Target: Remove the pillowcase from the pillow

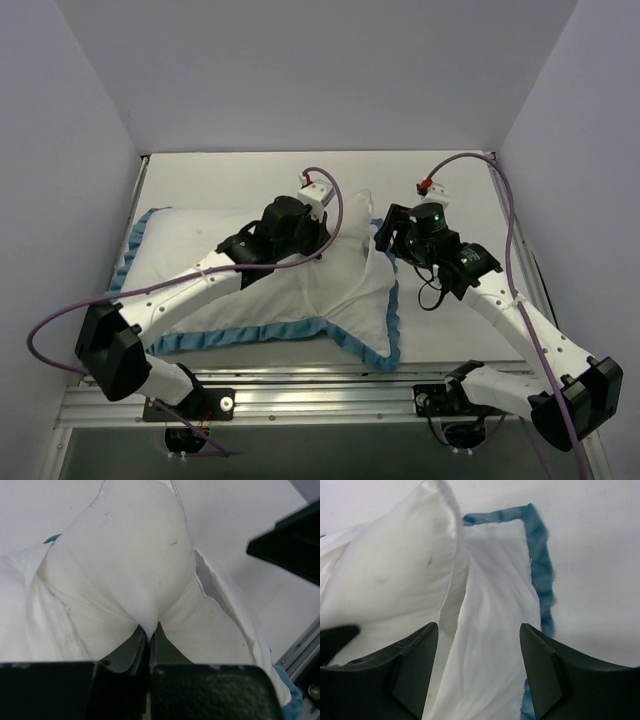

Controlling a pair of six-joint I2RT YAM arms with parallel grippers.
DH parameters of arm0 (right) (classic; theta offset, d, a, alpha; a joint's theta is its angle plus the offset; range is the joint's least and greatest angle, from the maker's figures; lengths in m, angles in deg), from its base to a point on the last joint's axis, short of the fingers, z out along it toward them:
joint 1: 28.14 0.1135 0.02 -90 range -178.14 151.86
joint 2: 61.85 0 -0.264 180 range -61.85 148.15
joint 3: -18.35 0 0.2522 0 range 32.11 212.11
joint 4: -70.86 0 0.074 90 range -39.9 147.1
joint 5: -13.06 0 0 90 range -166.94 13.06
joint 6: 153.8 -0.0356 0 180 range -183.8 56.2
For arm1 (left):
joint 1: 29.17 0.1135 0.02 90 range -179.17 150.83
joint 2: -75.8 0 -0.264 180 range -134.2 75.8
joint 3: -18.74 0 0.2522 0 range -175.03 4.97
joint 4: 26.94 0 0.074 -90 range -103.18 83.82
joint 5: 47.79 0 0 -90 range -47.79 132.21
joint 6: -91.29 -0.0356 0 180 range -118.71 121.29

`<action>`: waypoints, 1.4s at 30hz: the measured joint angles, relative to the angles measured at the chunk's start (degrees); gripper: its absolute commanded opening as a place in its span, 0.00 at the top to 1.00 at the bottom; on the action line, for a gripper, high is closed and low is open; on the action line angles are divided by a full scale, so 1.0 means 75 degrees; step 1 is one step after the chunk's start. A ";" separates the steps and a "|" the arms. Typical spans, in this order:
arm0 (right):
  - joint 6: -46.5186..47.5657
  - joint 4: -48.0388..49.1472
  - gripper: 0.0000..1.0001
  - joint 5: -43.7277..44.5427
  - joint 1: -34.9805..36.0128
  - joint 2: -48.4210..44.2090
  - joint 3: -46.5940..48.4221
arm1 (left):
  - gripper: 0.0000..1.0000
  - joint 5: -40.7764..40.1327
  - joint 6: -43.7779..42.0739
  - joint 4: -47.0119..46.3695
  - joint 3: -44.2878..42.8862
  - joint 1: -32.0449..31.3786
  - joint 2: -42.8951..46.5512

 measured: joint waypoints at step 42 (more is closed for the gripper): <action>-0.2363 0.1480 1.00 -0.0035 0.0743 -0.1655 -0.3987 | 0.98 0.0813 0.3529 0.0219 -0.1614 0.2556 -0.1524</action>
